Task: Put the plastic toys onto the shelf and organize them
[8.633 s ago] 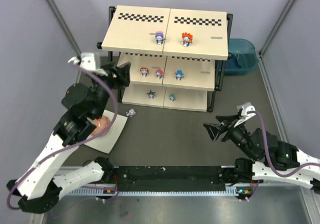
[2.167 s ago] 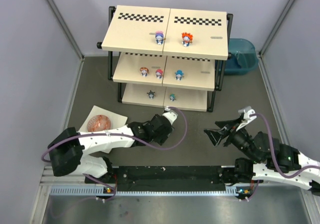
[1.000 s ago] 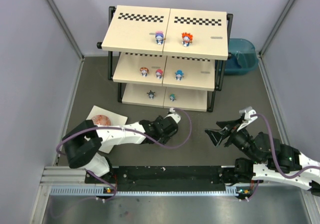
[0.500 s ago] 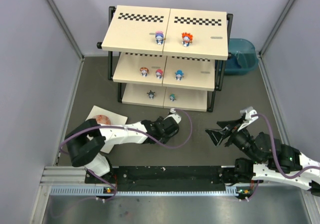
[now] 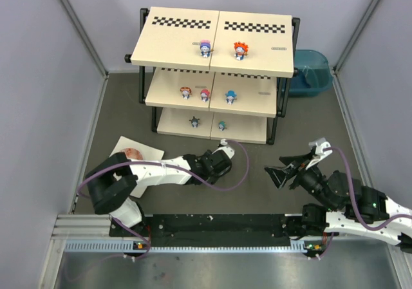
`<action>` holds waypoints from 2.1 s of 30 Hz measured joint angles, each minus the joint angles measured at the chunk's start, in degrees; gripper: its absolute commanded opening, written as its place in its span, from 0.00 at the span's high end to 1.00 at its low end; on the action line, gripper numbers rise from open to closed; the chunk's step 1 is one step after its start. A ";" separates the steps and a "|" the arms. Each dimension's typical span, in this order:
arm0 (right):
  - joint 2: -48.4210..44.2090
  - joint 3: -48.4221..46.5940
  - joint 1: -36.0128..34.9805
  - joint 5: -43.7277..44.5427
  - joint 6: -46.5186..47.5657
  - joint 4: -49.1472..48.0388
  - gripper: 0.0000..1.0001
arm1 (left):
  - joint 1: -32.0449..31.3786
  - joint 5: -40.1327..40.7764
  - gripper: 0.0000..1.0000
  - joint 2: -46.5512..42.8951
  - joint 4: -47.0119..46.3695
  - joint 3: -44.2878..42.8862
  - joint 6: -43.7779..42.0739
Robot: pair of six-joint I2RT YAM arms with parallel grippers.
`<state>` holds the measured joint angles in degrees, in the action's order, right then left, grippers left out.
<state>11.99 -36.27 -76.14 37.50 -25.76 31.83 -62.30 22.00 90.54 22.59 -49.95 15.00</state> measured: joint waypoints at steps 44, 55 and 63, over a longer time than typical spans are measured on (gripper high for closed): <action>0.00 0.00 0.00 0.00 -0.46 0.79 0.25 | 0.00 -8.22 1.00 -44.92 -6.14 -1.73 -1.25; 0.00 0.00 0.00 -0.02 -0.87 0.79 0.25 | 9.18 -15.78 1.00 -39.82 -8.59 -29.07 -9.01; 0.00 0.00 0.00 0.00 -0.87 0.79 0.25 | 25.18 -25.75 1.00 -28.04 -9.42 -46.07 -9.66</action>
<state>11.99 -36.27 -76.14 37.50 -26.63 32.62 -37.12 -3.75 62.50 13.17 -96.03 5.34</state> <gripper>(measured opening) 0.746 0.372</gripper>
